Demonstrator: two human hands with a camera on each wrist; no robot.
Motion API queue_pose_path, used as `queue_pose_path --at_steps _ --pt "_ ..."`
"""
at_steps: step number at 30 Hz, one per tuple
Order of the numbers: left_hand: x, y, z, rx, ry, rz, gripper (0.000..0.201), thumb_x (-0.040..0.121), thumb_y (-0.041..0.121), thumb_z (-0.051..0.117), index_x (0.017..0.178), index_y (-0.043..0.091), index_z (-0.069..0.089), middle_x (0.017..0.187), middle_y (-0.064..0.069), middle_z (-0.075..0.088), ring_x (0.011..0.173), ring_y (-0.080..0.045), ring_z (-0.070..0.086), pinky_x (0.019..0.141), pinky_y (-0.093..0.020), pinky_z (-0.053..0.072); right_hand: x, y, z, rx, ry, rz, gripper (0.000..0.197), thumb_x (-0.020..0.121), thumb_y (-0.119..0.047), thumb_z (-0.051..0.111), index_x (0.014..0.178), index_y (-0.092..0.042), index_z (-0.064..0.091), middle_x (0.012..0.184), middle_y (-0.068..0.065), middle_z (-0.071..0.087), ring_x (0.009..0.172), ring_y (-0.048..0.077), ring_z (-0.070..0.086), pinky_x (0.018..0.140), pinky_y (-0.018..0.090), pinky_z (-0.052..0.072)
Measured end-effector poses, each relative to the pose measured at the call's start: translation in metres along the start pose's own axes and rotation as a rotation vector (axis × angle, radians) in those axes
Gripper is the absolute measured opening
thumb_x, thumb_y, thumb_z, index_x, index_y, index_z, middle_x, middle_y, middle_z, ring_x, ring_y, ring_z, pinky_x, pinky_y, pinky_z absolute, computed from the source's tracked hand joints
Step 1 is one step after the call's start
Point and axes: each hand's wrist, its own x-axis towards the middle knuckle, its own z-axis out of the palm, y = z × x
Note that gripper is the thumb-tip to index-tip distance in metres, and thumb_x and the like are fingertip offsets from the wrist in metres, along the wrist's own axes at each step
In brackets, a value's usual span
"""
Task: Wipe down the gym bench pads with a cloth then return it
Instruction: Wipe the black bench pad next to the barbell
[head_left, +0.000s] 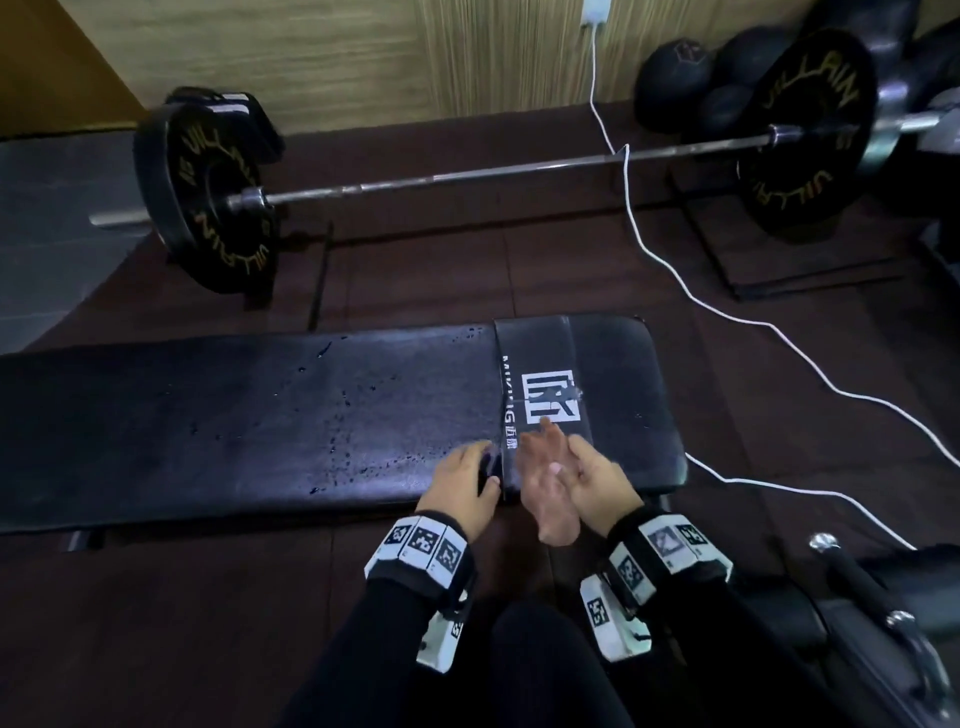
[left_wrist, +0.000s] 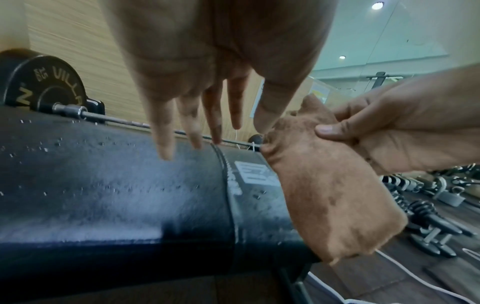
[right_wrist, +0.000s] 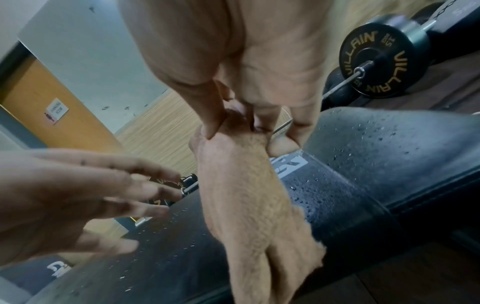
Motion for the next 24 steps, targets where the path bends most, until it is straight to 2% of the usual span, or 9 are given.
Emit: queue_pose_path --at_steps 2,4,7,10,11,14,16,19,24 --pt "0.025 -0.022 0.017 0.194 -0.042 -0.03 0.057 0.094 0.034 0.047 0.146 0.027 0.026 0.157 -0.001 0.016 0.145 -0.02 0.008 0.116 -0.045 0.015 0.031 0.018 0.009 -0.025 -0.004 0.019 0.016 0.093 -0.018 0.051 0.108 -0.014 0.052 0.094 0.005 0.067 0.088 0.022 0.063 0.073 0.022 0.042" --pt "0.044 -0.04 0.034 0.282 -0.046 -0.035 0.057 0.096 0.039 0.041 0.148 0.035 0.019 0.16 0.004 0.001 0.146 -0.014 -0.006 0.114 -0.055 0.003 0.055 0.036 0.015 -0.099 0.008 0.057 0.02 0.094 -0.023 0.051 0.111 -0.013 0.052 0.097 0.01 0.067 0.091 0.027 0.063 0.076 0.027 0.045" --pt "0.058 -0.06 0.056 0.339 0.048 -0.002 0.054 0.096 0.042 0.036 0.147 0.04 0.017 0.159 0.009 -0.008 0.145 -0.011 -0.013 0.111 -0.058 -0.01 0.074 0.061 0.023 -0.328 0.102 0.013 0.035 0.092 -0.024 0.053 0.121 -0.006 0.05 0.115 0.015 0.057 0.108 0.033 0.054 0.092 0.039 0.041" --pt "0.06 -0.074 0.074 0.358 0.204 0.04 0.052 0.095 0.046 0.03 0.145 0.044 0.019 0.159 0.013 -0.007 0.143 -0.006 -0.017 0.109 -0.053 -0.02 0.07 0.074 0.037 -0.524 0.368 -0.179 0.053 0.09 -0.028 0.051 0.135 -0.003 0.042 0.136 0.019 0.043 0.124 0.035 0.042 0.1 0.048 0.036" --pt "0.059 -0.077 0.078 0.373 0.251 0.059 0.051 0.096 0.048 0.025 0.146 0.045 0.019 0.159 0.013 -0.005 0.143 -0.006 -0.016 0.109 -0.052 -0.02 0.066 0.074 0.045 -0.566 0.402 -0.248 0.054 0.09 -0.031 0.045 0.137 -0.004 0.043 0.141 0.019 0.04 0.128 0.035 0.039 0.103 0.05 0.034" --pt "0.058 -0.08 0.086 0.396 0.372 0.1 0.05 0.094 0.05 0.015 0.144 0.048 0.023 0.158 0.01 0.008 0.145 -0.008 -0.001 0.112 -0.052 -0.011 0.055 0.073 0.081 -0.686 0.33 -0.31 0.06 0.091 -0.043 0.031 0.141 -0.012 0.041 0.15 0.011 0.033 0.139 0.029 0.03 0.107 0.055 0.027" --pt "0.058 -0.08 0.09 0.394 0.422 0.118 0.049 0.095 0.049 0.019 0.143 0.046 0.031 0.157 0.008 0.02 0.145 -0.012 0.014 0.113 -0.054 0.0 0.052 0.077 0.1 -0.737 0.333 -0.328 0.06 0.091 -0.043 0.03 0.141 -0.013 0.041 0.149 0.012 0.033 0.137 0.031 0.032 0.106 0.055 0.027" --pt "0.061 -0.085 0.099 0.395 0.506 0.162 0.048 0.094 0.047 0.025 0.14 0.043 0.04 0.153 0.005 0.032 0.142 -0.015 0.027 0.112 -0.057 0.011 0.059 0.081 0.11 -0.774 0.423 -0.381 0.055 0.092 -0.041 0.029 0.139 -0.017 0.045 0.147 0.01 0.037 0.136 0.028 0.036 0.106 0.05 0.03" --pt "0.069 -0.093 0.107 0.412 0.628 0.194 0.046 0.093 0.047 0.028 0.134 0.042 0.049 0.146 0.004 0.043 0.136 -0.018 0.039 0.109 -0.058 0.019 0.075 0.086 0.109 -0.744 0.513 -0.439 0.05 0.091 -0.04 0.03 0.135 -0.028 0.05 0.145 0.008 0.042 0.135 0.025 0.037 0.108 0.046 0.03"
